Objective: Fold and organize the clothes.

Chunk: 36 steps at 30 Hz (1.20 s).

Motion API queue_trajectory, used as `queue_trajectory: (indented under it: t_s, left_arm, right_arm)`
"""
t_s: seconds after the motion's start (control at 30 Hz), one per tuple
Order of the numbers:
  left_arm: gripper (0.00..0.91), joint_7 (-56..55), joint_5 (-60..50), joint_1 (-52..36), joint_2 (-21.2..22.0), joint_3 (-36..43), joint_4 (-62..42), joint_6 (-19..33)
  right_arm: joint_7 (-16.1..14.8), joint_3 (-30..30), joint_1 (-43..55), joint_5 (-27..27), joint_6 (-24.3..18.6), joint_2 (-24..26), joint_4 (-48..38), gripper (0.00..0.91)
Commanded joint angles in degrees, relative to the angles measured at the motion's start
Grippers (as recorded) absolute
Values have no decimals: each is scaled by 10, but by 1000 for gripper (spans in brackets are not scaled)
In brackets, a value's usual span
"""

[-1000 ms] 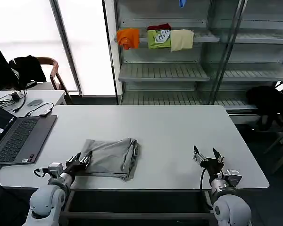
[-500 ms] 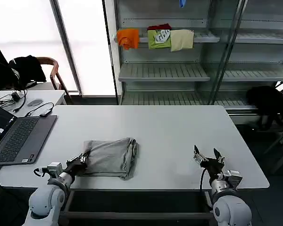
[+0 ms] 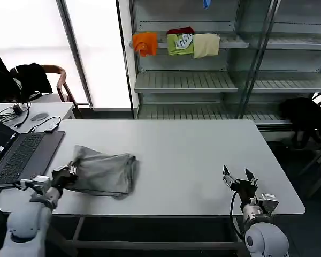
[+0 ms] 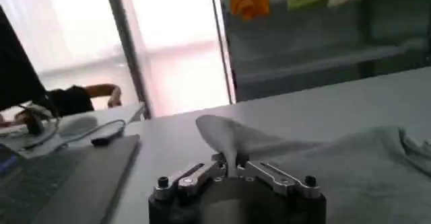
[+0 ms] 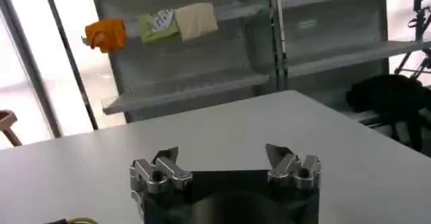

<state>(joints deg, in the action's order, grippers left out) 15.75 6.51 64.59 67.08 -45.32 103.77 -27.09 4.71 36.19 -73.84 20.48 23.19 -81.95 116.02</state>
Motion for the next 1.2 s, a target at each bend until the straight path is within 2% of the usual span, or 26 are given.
queue_trajectory:
  t_s: [0.03, 0.13, 0.23, 0.37, 0.53, 0.63, 0.73, 0.8, 0.83, 0.93, 1.03, 1.2]
  left_arm:
    - [20, 74, -101, -42, -174, -90, -34, 29]
    - [20, 92, -111, -65, -229, -88, -48, 30]
    - [20, 102, -110, -82, -260, -84, -46, 24]
    - [20, 114, -102, -92, -272, -72, -14, 5]
    - [30, 130, -87, -94, -262, -45, 39, -29]
    - [40, 136, -120, -60, -229, -10, 83, -30]
    - [40, 130, -179, -21, -166, 81, 108, -25]
    - [40, 123, -255, -8, -119, 135, 104, -15]
    - [50, 111, -288, -4, -75, 178, 92, -11]
    - [81, 92, -312, -9, -3, 245, 78, -18]
    - [121, 74, -283, -35, 29, 289, 80, -49]
    - [161, 28, -197, -81, 35, 318, 83, -61]
  right_arm:
    - [0, -1, 5, 8, -2, 4, -7, 907]
    - [0, -5, 9, 10, -3, 4, -11, 907]
    - [-1, -8, 8, 11, -7, 3, -15, 907]
    - [-1, -9, 5, 14, -13, 7, -22, 907]
    - [-1, -6, -1, 25, -22, 16, -29, 907]
    - [-1, -3, -7, 35, -29, 22, -34, 907]
    - [0, 1, -15, 38, -36, 28, -42, 907]
    - [0, 4, -20, 41, -38, 32, -42, 907]
    - [0, 7, -23, 42, -38, 34, -41, 907]
    - [0, 13, -29, 42, -38, 37, -39, 907]
    - [0, 17, -35, 41, -38, 36, -35, 907]
    - [1, 20, -35, 38, -36, 31, -28, 907]
